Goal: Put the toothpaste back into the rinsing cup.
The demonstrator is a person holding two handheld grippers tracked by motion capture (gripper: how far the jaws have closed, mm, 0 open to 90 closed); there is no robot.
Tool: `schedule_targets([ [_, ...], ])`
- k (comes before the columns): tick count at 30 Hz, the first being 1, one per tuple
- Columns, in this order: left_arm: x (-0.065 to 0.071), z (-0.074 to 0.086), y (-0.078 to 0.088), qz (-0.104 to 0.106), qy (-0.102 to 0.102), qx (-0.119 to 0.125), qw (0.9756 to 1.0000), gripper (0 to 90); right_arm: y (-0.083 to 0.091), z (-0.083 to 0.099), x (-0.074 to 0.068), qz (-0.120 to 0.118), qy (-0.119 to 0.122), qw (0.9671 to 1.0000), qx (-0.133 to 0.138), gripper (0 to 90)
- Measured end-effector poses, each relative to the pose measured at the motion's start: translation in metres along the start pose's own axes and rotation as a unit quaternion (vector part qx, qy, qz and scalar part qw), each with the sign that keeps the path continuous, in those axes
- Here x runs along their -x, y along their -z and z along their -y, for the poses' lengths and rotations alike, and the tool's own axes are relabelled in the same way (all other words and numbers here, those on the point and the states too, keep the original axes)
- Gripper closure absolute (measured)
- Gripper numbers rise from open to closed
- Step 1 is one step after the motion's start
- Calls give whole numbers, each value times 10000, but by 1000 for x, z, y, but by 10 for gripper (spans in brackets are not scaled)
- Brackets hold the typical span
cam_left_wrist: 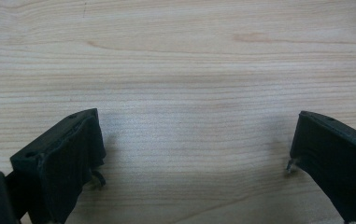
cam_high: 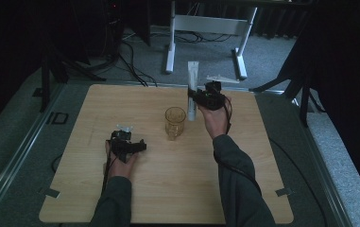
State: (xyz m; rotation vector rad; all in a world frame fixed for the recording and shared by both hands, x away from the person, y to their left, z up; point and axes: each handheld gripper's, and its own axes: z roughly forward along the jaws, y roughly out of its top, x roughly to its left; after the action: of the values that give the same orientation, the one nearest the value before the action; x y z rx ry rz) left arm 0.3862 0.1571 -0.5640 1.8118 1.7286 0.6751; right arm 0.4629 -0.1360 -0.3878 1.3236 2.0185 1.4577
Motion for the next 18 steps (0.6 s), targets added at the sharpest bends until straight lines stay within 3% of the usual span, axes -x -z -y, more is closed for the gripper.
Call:
schedule_targets([
  [18, 0, 0, 0, -2, -6, 1, 10000, 21, -9, -3, -8, 63, 89, 9999, -5, 702],
])
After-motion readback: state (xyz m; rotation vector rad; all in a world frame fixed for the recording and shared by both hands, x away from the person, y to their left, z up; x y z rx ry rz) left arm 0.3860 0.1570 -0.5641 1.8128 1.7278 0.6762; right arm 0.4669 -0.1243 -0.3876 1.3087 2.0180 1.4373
